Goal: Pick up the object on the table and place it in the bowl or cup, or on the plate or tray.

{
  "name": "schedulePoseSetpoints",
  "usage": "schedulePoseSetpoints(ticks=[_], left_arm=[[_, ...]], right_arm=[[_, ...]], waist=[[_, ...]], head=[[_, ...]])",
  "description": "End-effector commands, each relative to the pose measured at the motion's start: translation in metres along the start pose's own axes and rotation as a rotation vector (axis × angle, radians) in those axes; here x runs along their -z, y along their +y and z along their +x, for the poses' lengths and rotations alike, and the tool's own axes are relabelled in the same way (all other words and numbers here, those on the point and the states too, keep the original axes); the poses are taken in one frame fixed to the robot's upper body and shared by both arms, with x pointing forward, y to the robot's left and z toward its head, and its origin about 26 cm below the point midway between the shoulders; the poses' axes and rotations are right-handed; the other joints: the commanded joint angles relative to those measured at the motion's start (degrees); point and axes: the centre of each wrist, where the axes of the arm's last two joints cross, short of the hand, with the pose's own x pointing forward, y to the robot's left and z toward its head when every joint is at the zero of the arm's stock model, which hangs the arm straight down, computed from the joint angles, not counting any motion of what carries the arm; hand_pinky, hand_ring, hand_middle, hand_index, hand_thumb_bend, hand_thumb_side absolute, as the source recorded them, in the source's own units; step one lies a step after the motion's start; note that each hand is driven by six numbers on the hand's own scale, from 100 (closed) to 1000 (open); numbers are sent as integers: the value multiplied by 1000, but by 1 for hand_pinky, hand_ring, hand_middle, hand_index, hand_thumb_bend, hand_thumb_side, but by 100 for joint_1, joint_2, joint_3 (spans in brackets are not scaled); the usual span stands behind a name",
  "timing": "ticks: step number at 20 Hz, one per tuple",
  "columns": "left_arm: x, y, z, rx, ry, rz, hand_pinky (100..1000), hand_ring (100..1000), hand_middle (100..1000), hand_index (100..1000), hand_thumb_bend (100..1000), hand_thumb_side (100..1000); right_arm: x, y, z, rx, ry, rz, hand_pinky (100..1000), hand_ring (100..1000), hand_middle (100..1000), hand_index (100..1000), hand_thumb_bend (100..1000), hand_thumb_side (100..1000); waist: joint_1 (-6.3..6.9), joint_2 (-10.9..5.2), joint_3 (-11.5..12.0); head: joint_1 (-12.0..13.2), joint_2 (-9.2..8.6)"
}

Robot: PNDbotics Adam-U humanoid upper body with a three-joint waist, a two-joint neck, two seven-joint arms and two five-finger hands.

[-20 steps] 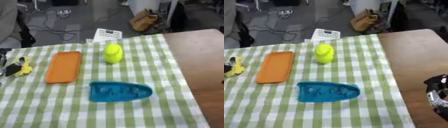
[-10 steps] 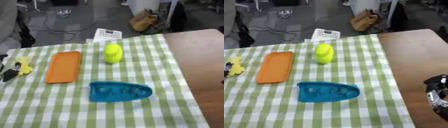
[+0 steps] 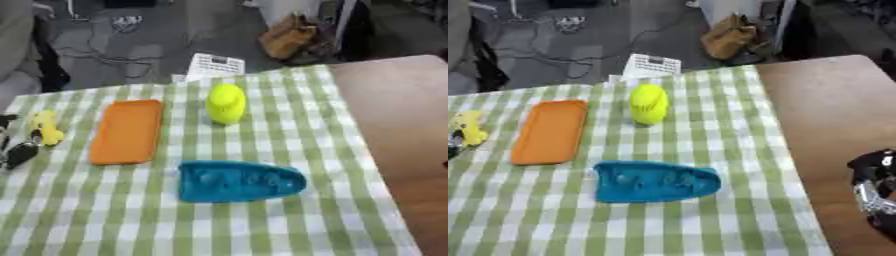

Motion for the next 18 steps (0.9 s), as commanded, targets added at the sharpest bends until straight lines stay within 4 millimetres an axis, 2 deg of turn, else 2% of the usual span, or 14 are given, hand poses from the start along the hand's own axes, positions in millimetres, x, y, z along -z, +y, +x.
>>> schedulePoseSetpoints(ticks=[1,2,7,9,12,13,14,15,16,17,18], left_arm=[[4,12,-6,32,-8,-1,774,814,893,968,336,674],[3,9,-6,39,-10,-15,769,806,880,968,261,730],[0,4,-6,61,-13,-47,741,786,848,962,259,712],[-1,1,-5,73,-23,-68,744,780,824,954,279,772],[-1,0,-5,96,-34,-94,746,786,830,953,292,784],[-1,0,-5,100,-35,-98,735,763,805,927,272,722],[-2,0,-6,102,-29,-96,682,683,729,866,200,449],[-2,-1,-6,106,-19,-97,675,673,719,858,194,424],[-2,-2,-6,107,-8,-98,600,576,608,769,154,234],[-3,-2,-7,105,3,-97,584,556,586,745,133,233],[-3,-3,-7,103,12,-94,543,497,520,672,100,226]], right_arm=[[2,-7,6,-14,-30,-18,374,537,634,701,100,611],[2,-8,6,-13,-31,-19,374,537,634,701,100,605],[2,-8,7,-12,-32,-22,373,537,634,701,100,602],[3,-7,7,-10,-33,-23,373,537,634,701,100,605],[3,-7,7,-9,-34,-25,373,537,633,701,100,606],[3,-7,7,-9,-34,-26,373,537,634,701,100,606],[3,-7,7,-8,-34,-26,373,537,633,701,100,606],[3,-7,7,-8,-34,-26,373,537,633,701,100,606],[3,-7,7,-7,-33,-27,373,537,633,701,100,607],[3,-7,7,-6,-33,-27,372,537,633,701,100,607],[3,-7,7,-6,-33,-27,372,537,633,701,100,607]], waist=[[19,13,-2],[17,25,-11],[18,58,-37],[13,74,-46],[13,92,-64],[13,95,-67],[16,101,-76],[19,107,-85],[20,111,-88],[18,112,-87],[14,111,-85]], head=[[9,-75],[7,-82],[0,-105],[-2,-111],[-3,-110],[-3,-110],[-9,-111],[-14,-112],[-17,-114],[-21,-117],[-24,-120]])
